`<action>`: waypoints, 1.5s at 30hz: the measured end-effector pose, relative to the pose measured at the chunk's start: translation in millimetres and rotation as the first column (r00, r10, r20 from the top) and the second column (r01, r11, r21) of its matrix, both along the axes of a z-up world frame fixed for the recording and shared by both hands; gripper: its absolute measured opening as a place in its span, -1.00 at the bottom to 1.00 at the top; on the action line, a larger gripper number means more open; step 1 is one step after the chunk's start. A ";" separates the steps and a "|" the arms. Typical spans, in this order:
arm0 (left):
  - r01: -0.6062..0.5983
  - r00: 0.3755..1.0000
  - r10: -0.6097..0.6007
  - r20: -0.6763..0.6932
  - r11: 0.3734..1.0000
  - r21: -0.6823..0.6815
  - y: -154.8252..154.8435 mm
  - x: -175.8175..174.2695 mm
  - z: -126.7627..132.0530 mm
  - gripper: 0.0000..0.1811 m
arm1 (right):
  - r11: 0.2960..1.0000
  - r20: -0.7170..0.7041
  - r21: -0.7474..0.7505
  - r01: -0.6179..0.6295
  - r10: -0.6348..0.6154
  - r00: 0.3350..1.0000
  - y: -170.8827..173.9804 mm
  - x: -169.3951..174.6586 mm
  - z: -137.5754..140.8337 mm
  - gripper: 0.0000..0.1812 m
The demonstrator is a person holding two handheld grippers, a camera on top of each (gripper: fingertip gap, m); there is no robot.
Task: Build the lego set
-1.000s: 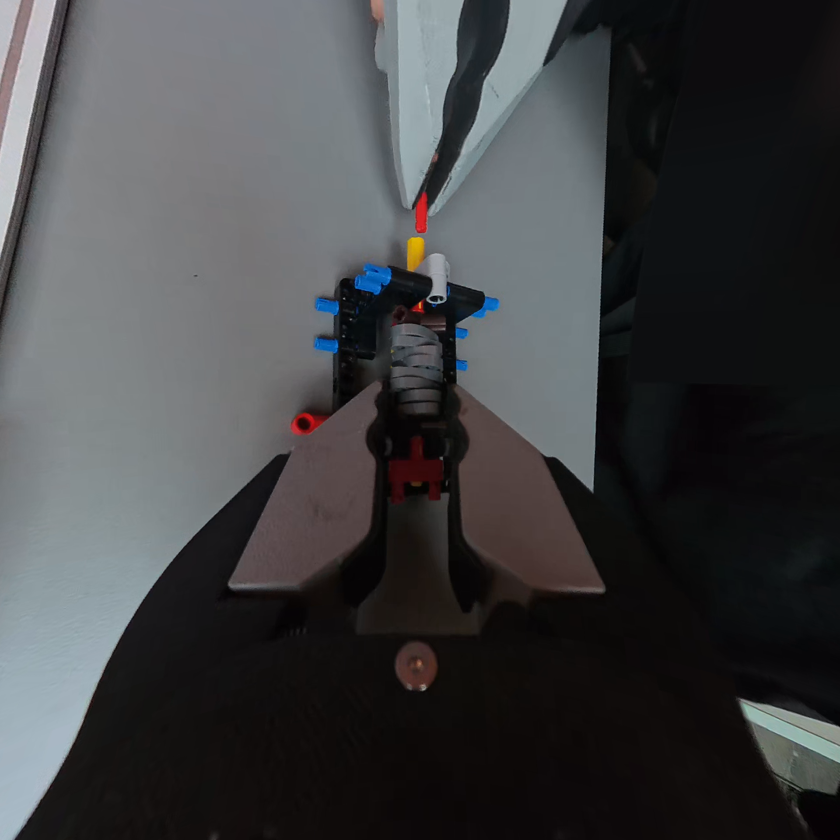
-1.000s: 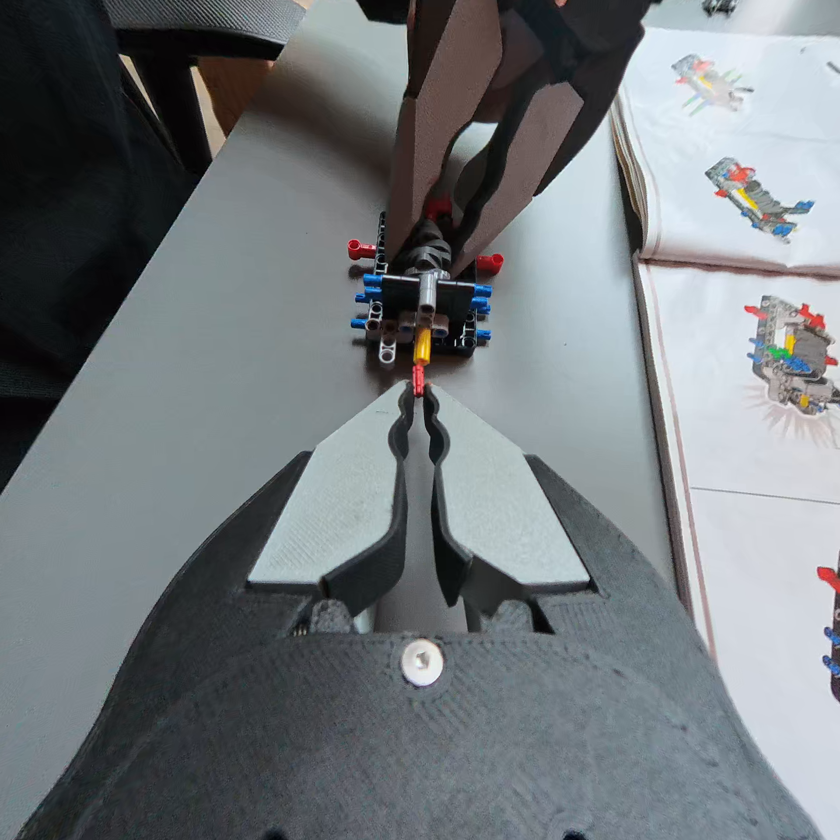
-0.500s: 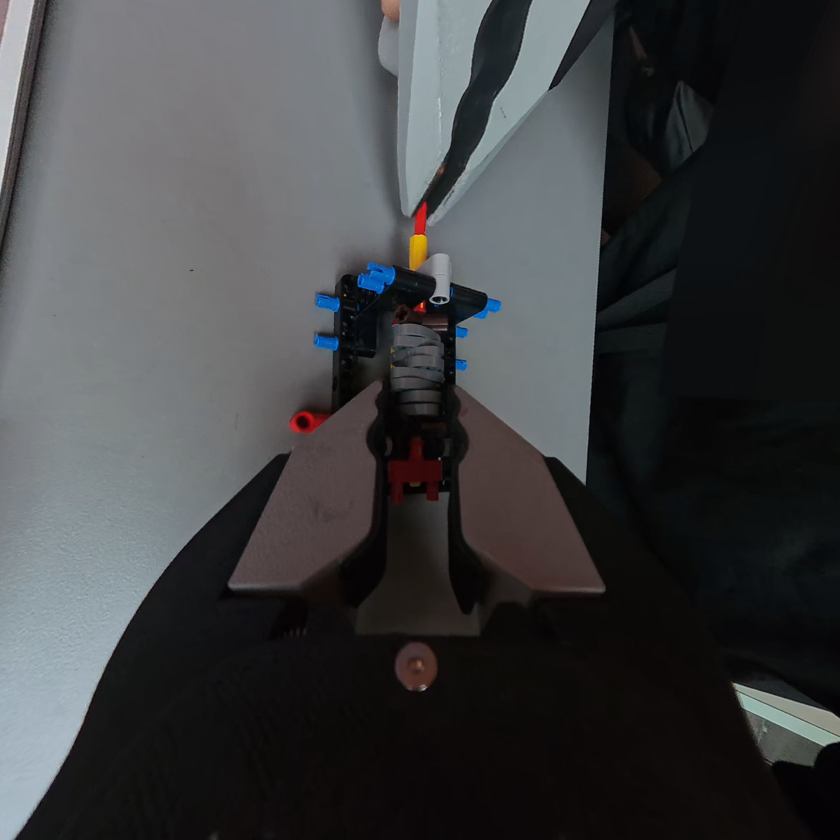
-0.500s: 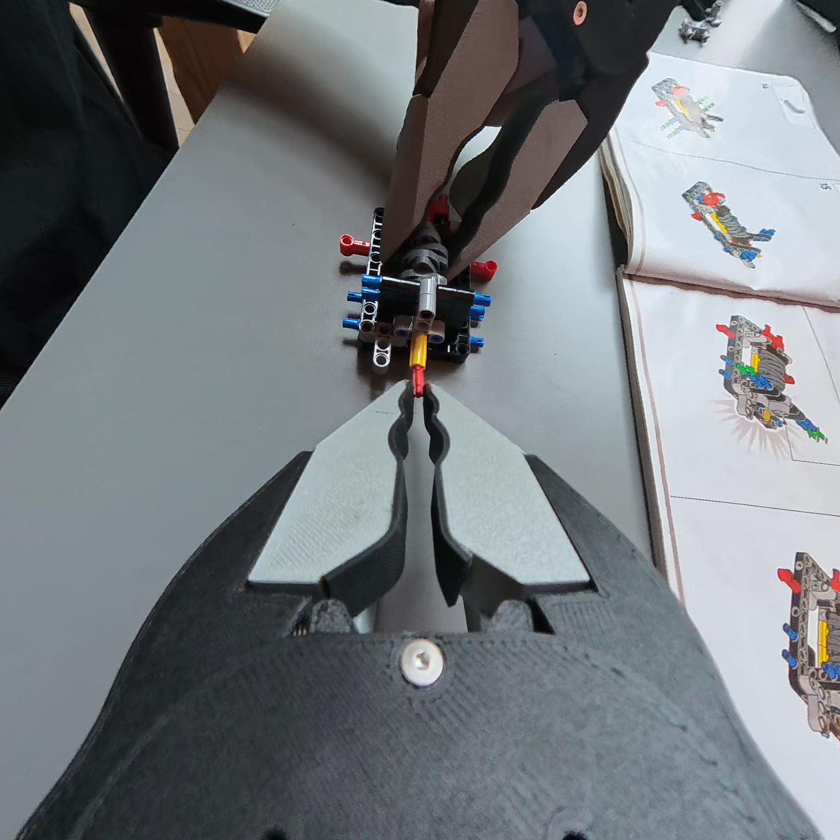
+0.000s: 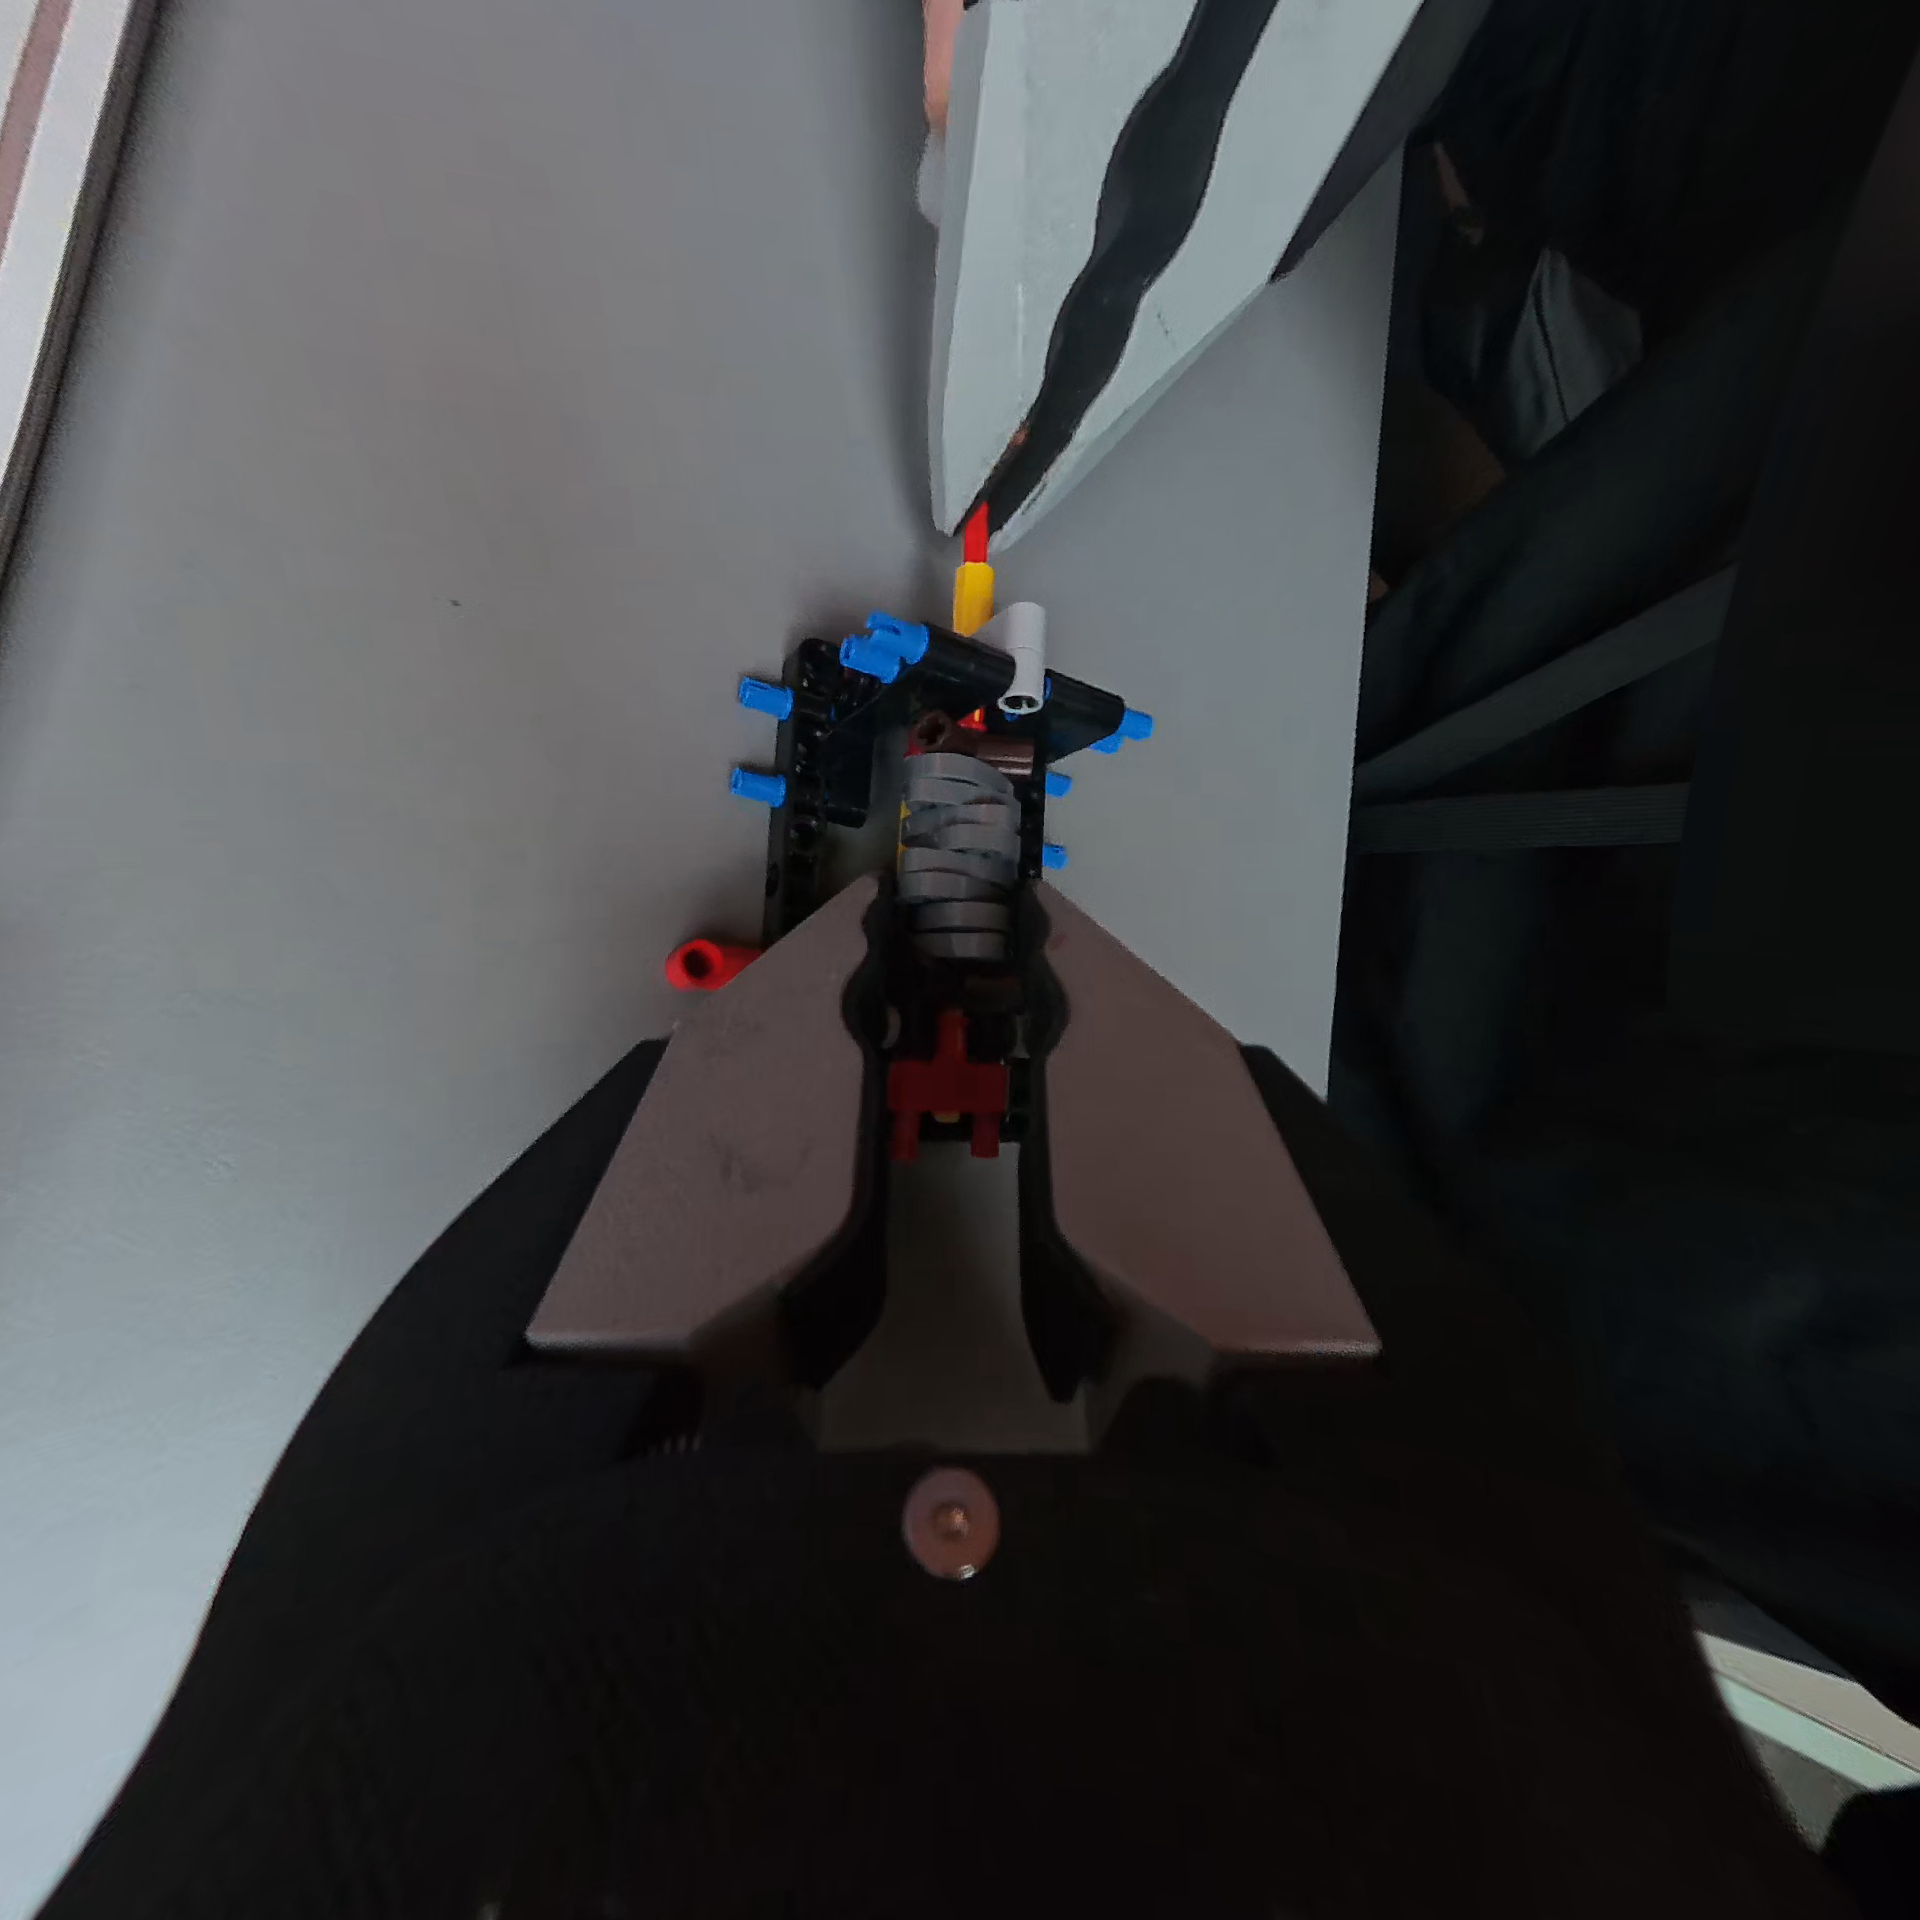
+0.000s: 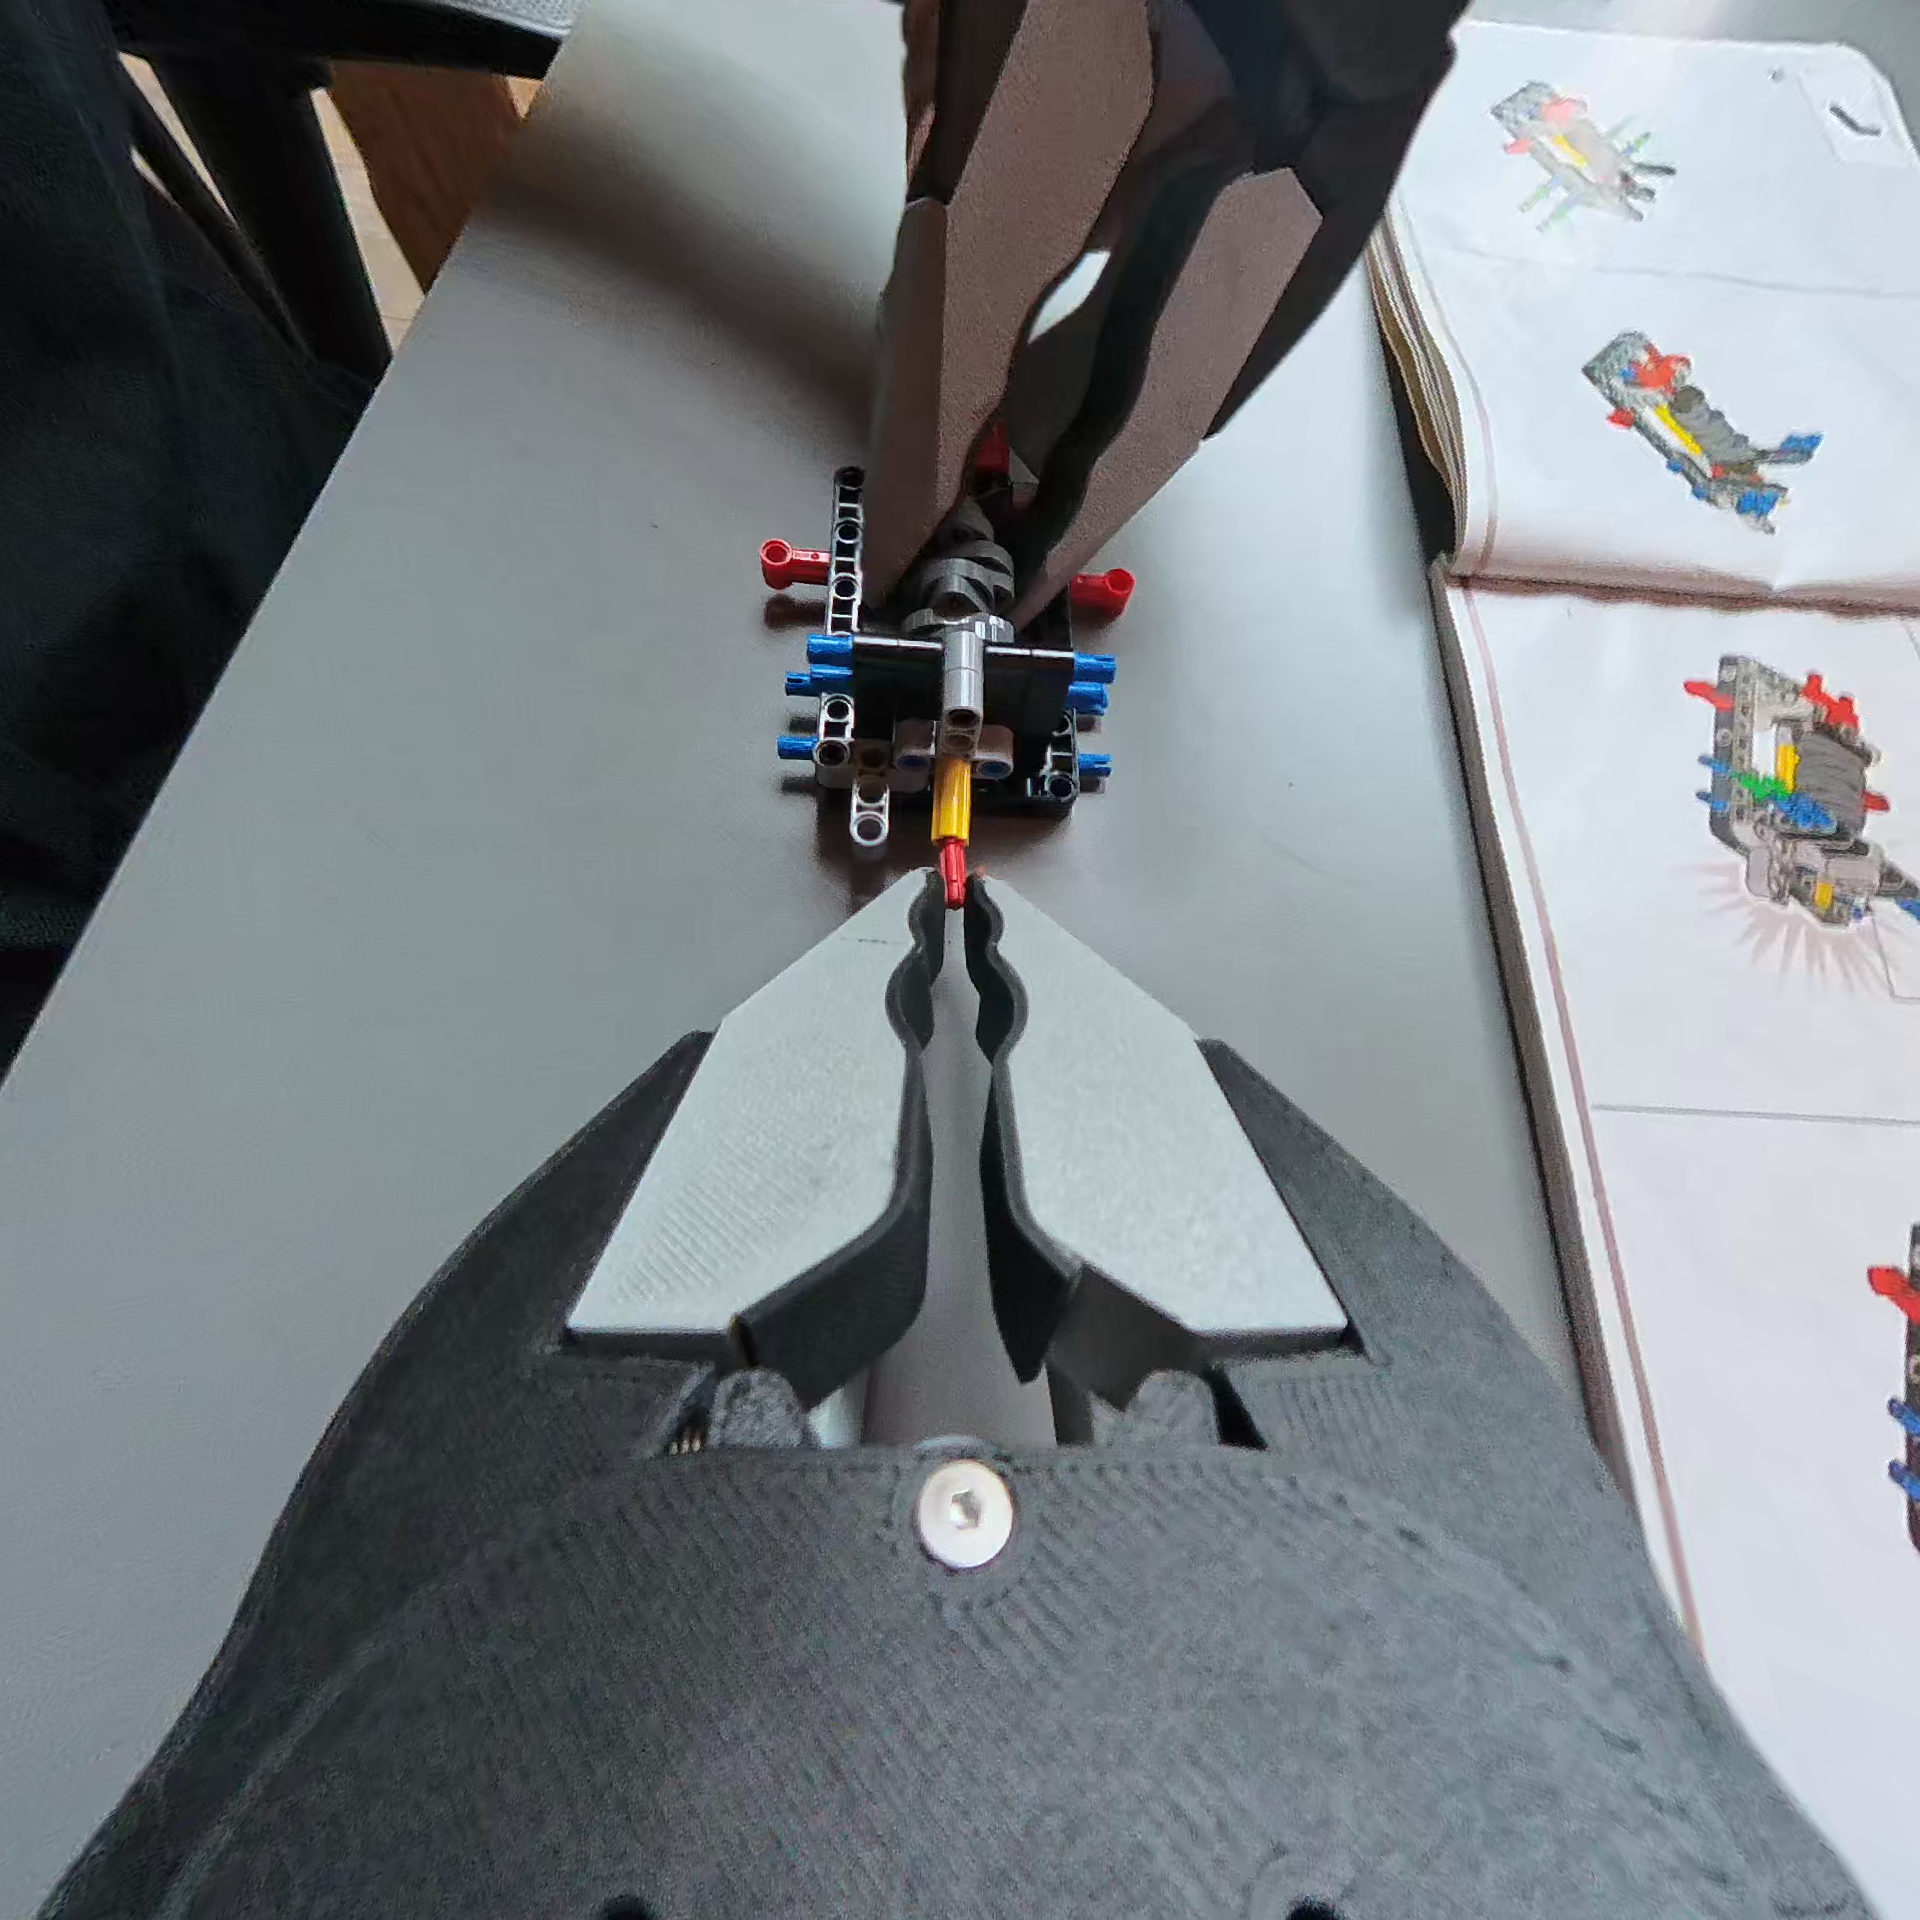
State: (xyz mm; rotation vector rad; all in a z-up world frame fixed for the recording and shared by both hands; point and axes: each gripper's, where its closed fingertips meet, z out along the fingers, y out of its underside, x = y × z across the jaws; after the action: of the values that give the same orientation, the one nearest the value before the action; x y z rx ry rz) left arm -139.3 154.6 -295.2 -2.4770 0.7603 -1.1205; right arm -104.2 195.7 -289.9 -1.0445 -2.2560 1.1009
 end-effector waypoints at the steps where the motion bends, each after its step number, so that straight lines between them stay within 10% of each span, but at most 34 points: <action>1: -0.012 1.000 0.012 0.005 1.000 -0.008 -0.8 0.1 0.0 -0.78 | 1.000 0.009 -0.010 0.017 -0.017 1.000 -0.7 -0.1 0.0 -1.00; 26: -0.119 0.992 0.119 0.039 0.993 -0.015 -1.4 1.4 1.0 -0.79 | 0.998 -0.043 0.027 0.058 -0.056 0.997 0.5 -7.8 4.0 -1.00; 45: -0.110 0.967 0.065 0.246 0.979 0.173 -22.3 11.0 21.3 -0.79 | 0.927 -0.119 -0.369 0.063 -0.115 0.986 -28.0 -4.1 51.5 -1.00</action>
State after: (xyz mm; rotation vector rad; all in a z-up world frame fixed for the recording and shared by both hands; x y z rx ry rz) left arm -128.3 132.3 -273.9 -2.1517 0.6453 -1.2278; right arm -108.3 167.7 -238.5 -1.1570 -1.9169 1.5415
